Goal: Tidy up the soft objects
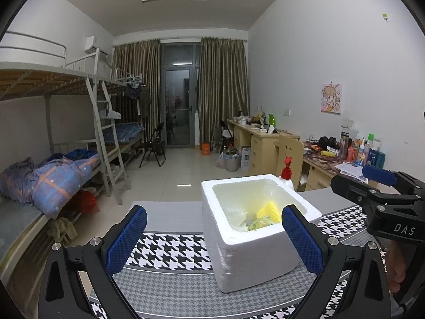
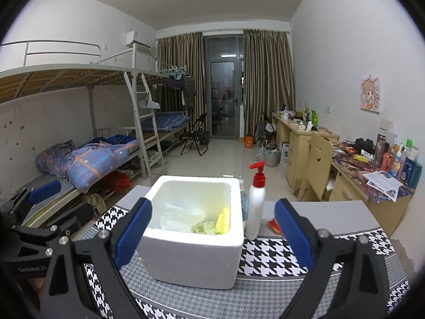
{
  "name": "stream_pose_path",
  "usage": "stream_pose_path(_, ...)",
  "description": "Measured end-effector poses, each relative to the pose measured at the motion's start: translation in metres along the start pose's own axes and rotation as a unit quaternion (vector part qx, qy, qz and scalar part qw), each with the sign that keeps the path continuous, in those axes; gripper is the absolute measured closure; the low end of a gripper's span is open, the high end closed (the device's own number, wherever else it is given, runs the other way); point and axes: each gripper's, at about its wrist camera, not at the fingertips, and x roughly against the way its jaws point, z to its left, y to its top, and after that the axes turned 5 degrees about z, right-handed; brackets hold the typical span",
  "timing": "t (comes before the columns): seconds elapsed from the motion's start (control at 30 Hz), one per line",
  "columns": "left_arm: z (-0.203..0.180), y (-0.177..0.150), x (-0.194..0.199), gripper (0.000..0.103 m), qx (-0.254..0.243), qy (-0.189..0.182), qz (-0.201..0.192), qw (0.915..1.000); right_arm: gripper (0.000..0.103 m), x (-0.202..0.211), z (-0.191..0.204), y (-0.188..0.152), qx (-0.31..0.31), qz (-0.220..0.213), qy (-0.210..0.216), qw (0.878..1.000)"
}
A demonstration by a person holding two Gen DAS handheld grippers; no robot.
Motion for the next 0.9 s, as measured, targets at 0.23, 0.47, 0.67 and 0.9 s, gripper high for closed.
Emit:
stream_pose_path(0.23,-0.005,-0.001,0.013,0.001,-0.002,-0.005,-0.010,0.9999,0.007,0.018,0.000,-0.003,0.001,-0.013,-0.006,1.000)
stream_pose_path(0.47,-0.011,-0.005,0.025,0.001,-0.011,-0.011,-0.017,0.9997,0.007,0.036,-0.001,-0.010,0.000,-0.027,-0.010,1.000)
stream_pose_path(0.67,-0.015,-0.010,0.038,0.001,-0.016,-0.018,-0.028,0.9993,0.006,0.048,-0.002,-0.015,-0.003,-0.038,-0.017,0.999)
stream_pose_path(0.9,-0.020,-0.018,0.050,0.001,-0.020,-0.021,-0.038,0.9989,0.001,0.061,0.000,-0.027,0.004,-0.049,-0.021,0.999)
